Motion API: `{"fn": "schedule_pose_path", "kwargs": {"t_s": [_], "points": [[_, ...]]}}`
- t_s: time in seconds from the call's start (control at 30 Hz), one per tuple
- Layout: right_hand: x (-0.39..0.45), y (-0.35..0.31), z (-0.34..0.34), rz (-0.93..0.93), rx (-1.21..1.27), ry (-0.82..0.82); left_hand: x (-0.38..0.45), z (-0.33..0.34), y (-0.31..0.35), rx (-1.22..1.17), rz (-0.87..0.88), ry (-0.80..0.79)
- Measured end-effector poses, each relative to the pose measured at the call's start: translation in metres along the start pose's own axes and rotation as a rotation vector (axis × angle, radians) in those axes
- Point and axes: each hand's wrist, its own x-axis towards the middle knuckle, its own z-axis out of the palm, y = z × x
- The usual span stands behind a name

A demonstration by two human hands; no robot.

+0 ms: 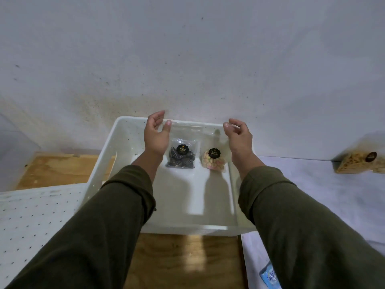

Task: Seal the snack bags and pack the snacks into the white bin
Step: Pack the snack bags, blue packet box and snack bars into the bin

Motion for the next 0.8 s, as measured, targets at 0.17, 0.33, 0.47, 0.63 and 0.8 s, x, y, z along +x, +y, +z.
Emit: {"fn": "schedule_pose_path", "kwargs": {"t_s": [0.17, 0.33, 0.47, 0.63, 0.8], "points": [[-0.01, -0.039, -0.009, -0.084, 0.039, 0.058, -0.008, 0.005, 0.04, 0.022, 0.032, -0.028], [-0.02, -0.078, -0.049, -0.153, 0.053, 0.06, -0.029, 0.037, 0.076, 0.03, 0.093, -0.084], [-0.03, -0.103, -0.105, -0.179, 0.042, 0.059, -0.059, 0.081, 0.099, 0.019, 0.136, -0.139], [-0.04, -0.125, -0.193, -0.226, 0.036, 0.064, -0.112, 0.154, 0.123, -0.022, 0.196, -0.195], [-0.045, -0.126, -0.29, -0.235, -0.012, 0.051, -0.174, 0.236, 0.129, -0.054, 0.183, -0.23]]}}
